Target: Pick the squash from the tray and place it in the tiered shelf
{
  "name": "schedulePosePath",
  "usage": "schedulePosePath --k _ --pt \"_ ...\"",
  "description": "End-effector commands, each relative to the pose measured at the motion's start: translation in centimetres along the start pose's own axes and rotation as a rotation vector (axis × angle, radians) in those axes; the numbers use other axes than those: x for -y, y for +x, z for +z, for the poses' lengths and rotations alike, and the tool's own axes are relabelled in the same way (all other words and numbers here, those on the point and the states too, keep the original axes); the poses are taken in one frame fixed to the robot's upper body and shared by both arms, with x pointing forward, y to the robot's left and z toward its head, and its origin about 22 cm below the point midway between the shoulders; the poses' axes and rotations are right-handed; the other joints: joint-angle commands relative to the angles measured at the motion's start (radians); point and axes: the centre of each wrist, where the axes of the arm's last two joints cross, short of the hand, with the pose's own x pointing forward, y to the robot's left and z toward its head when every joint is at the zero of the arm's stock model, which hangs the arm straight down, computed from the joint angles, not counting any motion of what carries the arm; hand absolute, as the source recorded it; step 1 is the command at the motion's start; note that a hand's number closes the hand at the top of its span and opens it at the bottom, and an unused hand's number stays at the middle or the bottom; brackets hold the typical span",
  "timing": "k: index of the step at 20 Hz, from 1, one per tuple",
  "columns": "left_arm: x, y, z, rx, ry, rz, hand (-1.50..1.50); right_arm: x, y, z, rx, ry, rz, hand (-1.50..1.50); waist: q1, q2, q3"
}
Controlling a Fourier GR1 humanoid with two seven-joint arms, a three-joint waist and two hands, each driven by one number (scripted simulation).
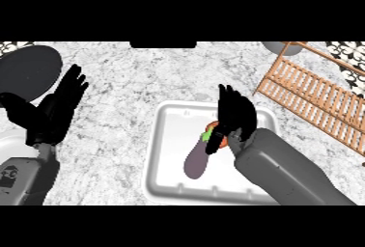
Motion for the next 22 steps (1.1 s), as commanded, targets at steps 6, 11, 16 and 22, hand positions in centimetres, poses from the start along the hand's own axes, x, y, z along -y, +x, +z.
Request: schedulePosePath --k 6,11,16,22 --pt "0.9 -0.6 0.0 -0.003 0.006 -0.003 0.00 -0.8 1.9 0.7 -0.189 0.035 0.068 -1.50 -0.010 0.000 0.001" --pt "0.5 0.8 -0.1 0.001 -0.012 0.016 0.00 -5.1 2.6 0.4 -0.206 0.048 0.062 -1.50 -0.001 0.003 0.001" --pt "1.0 -0.9 1.6 -0.011 0.010 0.002 0.00 -3.1 -0.2 -1.1 -0.216 0.033 0.048 -1.50 -0.004 0.000 0.001" --pt "1.6 0.9 0.9 0.001 -0.002 0.007 0.00 -6.7 -1.4 -2.2 -0.221 0.053 0.030 -1.50 -0.002 0.001 0.002"
